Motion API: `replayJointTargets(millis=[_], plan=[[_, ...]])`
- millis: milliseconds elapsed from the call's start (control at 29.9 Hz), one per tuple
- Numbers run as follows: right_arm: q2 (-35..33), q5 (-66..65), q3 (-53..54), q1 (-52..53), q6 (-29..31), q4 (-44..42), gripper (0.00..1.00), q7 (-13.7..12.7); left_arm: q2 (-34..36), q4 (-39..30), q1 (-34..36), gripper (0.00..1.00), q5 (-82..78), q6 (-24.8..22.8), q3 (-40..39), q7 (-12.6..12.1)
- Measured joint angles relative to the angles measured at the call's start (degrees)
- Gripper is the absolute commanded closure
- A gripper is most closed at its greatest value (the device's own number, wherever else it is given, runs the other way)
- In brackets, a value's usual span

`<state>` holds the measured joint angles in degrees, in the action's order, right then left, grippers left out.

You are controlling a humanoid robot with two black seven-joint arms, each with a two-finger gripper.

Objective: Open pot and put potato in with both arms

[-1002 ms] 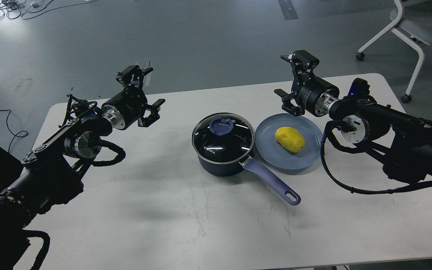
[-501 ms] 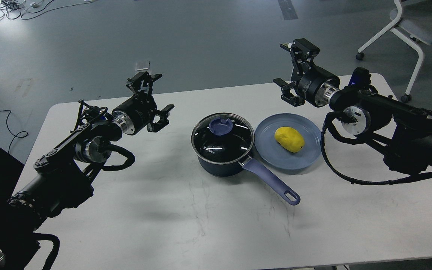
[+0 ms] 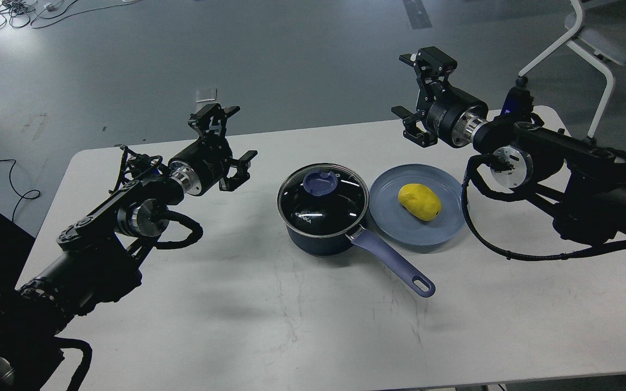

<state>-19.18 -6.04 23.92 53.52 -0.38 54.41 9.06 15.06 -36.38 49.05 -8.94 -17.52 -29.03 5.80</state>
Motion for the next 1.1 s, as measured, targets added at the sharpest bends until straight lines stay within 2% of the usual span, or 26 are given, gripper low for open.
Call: replayJointTargets(millis=[434,635,835,936,1002,1069,1103], plan=[[-5.5,0.0,-0.7,-0.1,3.9,0.4,0.00,0.1,0.3,-0.1,0.2,0.02,0.5,0.2,-0.5,0.4],[-10.3,0.2,0.0,-0.9,5.9,0.6,0.00,0.5,1.6,-0.4,1.5,0.02,-0.4,2.7,-0.5,4.0],[-15.6,0.3,2.4,-2.9,12.0,0.4,0.00,1.5,5.4,-1.9,5.3,0.02,-12.0,4.9,-0.1,5.3],[-17.1,0.3,4.5,-4.8,13.7,0.0,0.00,1.8,8.9,-7.8,5.6,0.02,-23.1,5.2,0.1,8.0],[-18.0,0.3,5.6,-5.8,13.9,-0.2,0.00,1.8,11.1,-12.8,5.1,0.02,-34.1,6.1,2.0,11.0],[-18.7,0.3,6.3,-6.3,14.0,-1.0,0.00,1.9,12.7,-16.3,4.5,0.02,-45.5,9.5,4.8,13.3],[-18.9,0.3,6.7,-6.4,14.0,-1.8,0.00,2.0,13.2,-17.7,4.2,0.02,-51.7,12.7,6.3,14.1]])
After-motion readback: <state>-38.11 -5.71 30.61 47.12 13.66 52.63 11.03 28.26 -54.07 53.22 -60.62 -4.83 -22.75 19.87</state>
